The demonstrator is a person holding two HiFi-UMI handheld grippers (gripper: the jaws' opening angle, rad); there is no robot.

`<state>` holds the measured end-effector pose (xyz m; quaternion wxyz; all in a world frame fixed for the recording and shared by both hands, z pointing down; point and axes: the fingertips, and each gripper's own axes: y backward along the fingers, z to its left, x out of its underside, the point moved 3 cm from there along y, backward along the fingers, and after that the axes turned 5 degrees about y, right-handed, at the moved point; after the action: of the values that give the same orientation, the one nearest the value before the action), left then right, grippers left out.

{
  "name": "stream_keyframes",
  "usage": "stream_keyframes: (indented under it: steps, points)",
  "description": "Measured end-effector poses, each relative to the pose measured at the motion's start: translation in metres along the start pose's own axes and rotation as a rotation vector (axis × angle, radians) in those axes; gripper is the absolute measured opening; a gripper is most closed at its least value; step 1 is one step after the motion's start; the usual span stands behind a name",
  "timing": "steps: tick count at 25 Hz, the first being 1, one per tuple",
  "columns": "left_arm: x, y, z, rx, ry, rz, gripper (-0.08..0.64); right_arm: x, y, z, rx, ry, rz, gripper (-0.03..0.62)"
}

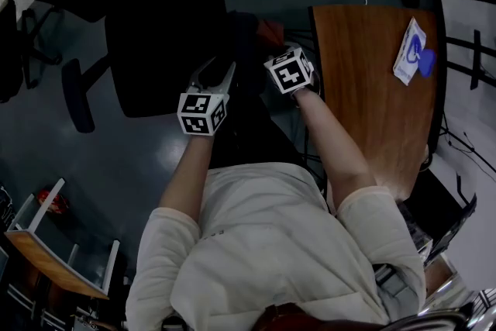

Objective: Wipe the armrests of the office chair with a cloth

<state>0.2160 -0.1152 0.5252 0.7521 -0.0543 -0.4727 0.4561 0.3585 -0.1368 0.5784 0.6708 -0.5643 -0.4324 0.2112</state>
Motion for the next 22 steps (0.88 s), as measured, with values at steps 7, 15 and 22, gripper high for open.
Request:
stream_keyframes:
  steps: [7, 15, 22]
  points:
    - [-0.033, 0.074, -0.021, 0.008, -0.100, -0.155, 0.125, -0.005, 0.090, 0.028, 0.137, -0.165, -0.291, 0.049]
    - [-0.067, 0.202, -0.057, -0.008, -0.238, -0.413, 0.017, -0.017, 0.200, 0.104, 0.108, -0.272, -0.652, 0.049]
    - [-0.036, 0.292, -0.079, -0.054, -0.309, -0.479, 0.017, 0.024, 0.252, 0.177, 0.133, -0.155, -0.715, 0.048]
